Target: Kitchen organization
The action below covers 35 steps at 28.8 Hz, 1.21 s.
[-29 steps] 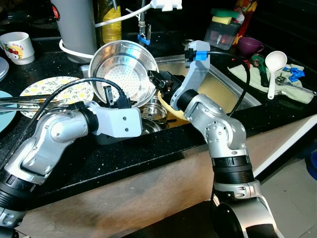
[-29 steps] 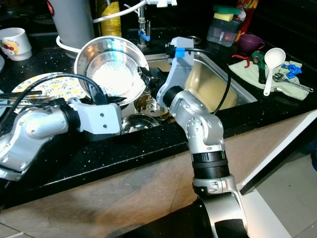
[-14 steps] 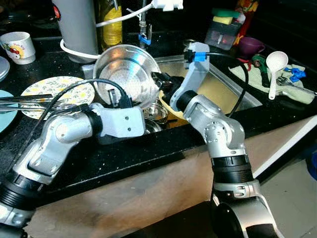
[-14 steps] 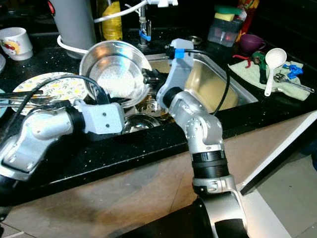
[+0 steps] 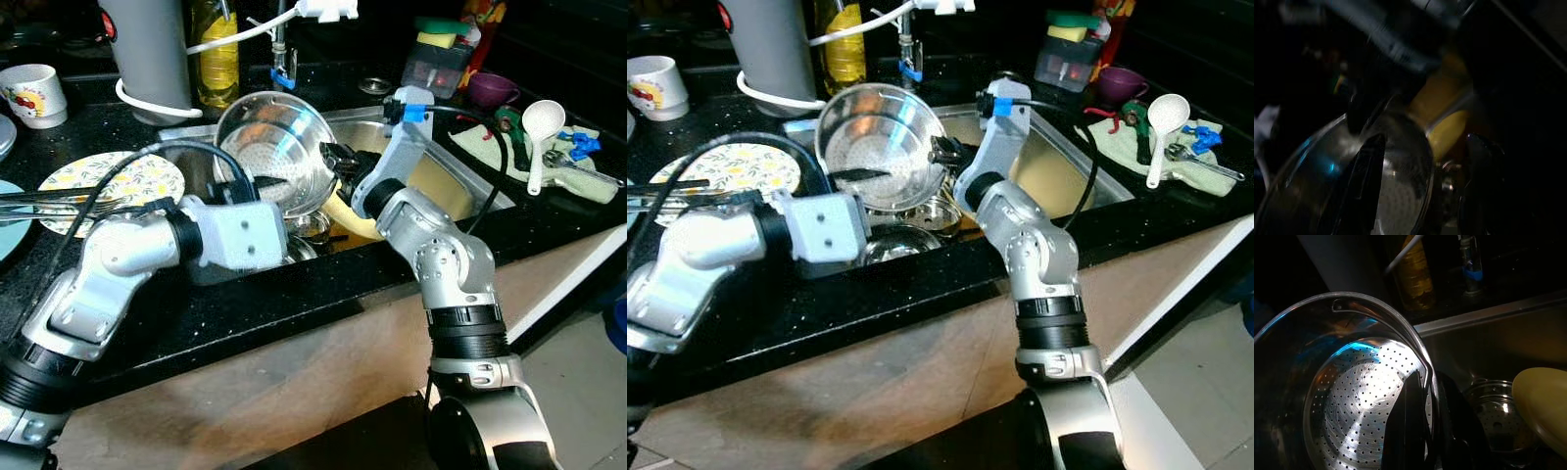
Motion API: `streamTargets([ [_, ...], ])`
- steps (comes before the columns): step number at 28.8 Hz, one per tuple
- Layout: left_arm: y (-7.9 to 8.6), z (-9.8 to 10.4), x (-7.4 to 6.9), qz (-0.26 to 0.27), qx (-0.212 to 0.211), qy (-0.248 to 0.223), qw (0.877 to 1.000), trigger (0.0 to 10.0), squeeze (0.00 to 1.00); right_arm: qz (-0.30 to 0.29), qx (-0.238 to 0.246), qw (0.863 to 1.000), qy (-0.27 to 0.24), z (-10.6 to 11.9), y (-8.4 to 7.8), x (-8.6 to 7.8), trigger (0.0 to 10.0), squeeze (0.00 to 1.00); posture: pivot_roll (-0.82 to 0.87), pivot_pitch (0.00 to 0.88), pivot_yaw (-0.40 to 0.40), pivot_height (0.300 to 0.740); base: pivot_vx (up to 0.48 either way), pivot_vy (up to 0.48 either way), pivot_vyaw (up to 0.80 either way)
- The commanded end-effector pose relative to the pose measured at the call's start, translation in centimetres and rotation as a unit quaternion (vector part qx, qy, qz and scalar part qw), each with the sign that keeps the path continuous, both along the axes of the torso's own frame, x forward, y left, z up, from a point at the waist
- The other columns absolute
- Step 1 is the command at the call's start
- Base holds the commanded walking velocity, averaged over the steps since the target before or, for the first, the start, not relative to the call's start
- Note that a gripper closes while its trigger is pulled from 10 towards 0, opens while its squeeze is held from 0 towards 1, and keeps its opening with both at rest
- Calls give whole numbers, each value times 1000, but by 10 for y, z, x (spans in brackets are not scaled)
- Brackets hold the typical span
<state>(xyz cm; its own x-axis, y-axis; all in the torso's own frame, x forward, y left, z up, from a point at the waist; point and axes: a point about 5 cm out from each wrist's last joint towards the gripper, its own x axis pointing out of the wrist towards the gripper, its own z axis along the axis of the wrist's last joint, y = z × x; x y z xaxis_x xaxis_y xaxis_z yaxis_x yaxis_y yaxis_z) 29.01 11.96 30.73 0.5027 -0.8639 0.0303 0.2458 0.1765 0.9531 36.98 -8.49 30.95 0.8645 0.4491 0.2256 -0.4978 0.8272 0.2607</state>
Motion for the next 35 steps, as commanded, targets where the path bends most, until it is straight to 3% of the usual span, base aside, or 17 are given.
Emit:
streamTargets([
  [1, -8, 4, -7, -29, -2, -16, 999, 10000, 0, -19, -12, 1000, -1, -2, -6, 2, 0, 0, 5, 163, -40, 740, 0, 0, 0],
  [2, -17, 19, -14, -58, -47, -42, 996, 10000, 0, -47, -35, 998, 15, -10, -11, 6, 0, 0, 6, 162, -40, 740, 0, 0, 0],
  [3, -17, 19, -14, -58, -47, -42, 996, 10000, 0, -47, -35, 998, 15, -10, -11, 6, 0, 0, 6, 162, -40, 740, 0, 0, 0],
  [6, -20, 36, -15, -61, -118, -49, 990, 10000, 0, -99, -62, 993, 26, -21, -23, 15, 0, 0, 5, 163, -39, 740, 0, 0, 0],
  [12, -9, 42, -3, -9, -152, -47, 987, 10000, 0, -134, -60, 989, 23, -25, -32, 20, 0, 0, 3, 164, -37, 740, 0, 0, 0],
  [13, 2, 42, 9, 53, -185, -13, 981, 10000, 0, -147, -59, 987, 14, -25, -36, 22, 0, 0, 5, 164, -39, 740, 0, 0, 0],
  [14, 16, 37, 22, 126, -223, 32, 966, 10000, 0, -141, -68, 988, -9, -26, -35, 24, 1059, 0, 5, 164, -39, 740, 0, 0, 0],
  [15, 16, 37, 22, 126, -223, 32, 966, 10000, 0, -141, -68, 988, -9, -26, -35, 24, 1059, 0, 5, 164, -39, 740, 0, 0, 0],
  [16, 33, 9, 39, 217, -248, 151, 932, 10000, 0, -120, -89, 988, -29, -32, -30, 28, 10000, 0, 5, 169, -38, 740, 0, 0, 0],
  [18, 35, -16, 41, 257, -237, 238, 906, 10000, 0, -108, -111, 987, -38, -36, -25, 32, 10000, 0, 7, 170, -38, 740, 0, 0, 0],
  [21, 38, -39, 38, 296, -217, 304, 879, 10000, 0, -98, -140, 984, -48, -37, -20, 36, 10000, 0, 8, 172, -39, 740, 0, 0, 0],
  [27, 40, -46, 35, 302, -217, 336, 865, 10000, 0, -94, -171, 979, -65, -32, -15, 42, 10000, 0, 15, 172, -44, 740, 0, 0, 0],
  [30, 39, -41, 32, 301, -210, 335, 868, 10000, 0, -78, -214, 969, -91, -29, -5, 44, 10000, 0, 19, 176, -49, 740, 0, 0, 0],
  [32, 40, -38, 28, 314, -208, 336, 863, 10000, 0, -56, -292, 949, -109, -35, 5, 45, 10000, 0, 27, 183, -57, 740, 0, 0, 0],
  [35, 41, -33, 27, 322, -211, 329, 863, 10000, 0, -35, -347, 932, -101, -41, 8, 47, 10000, 0, 31, 189, -61, 740, 0, 0, 0],
])
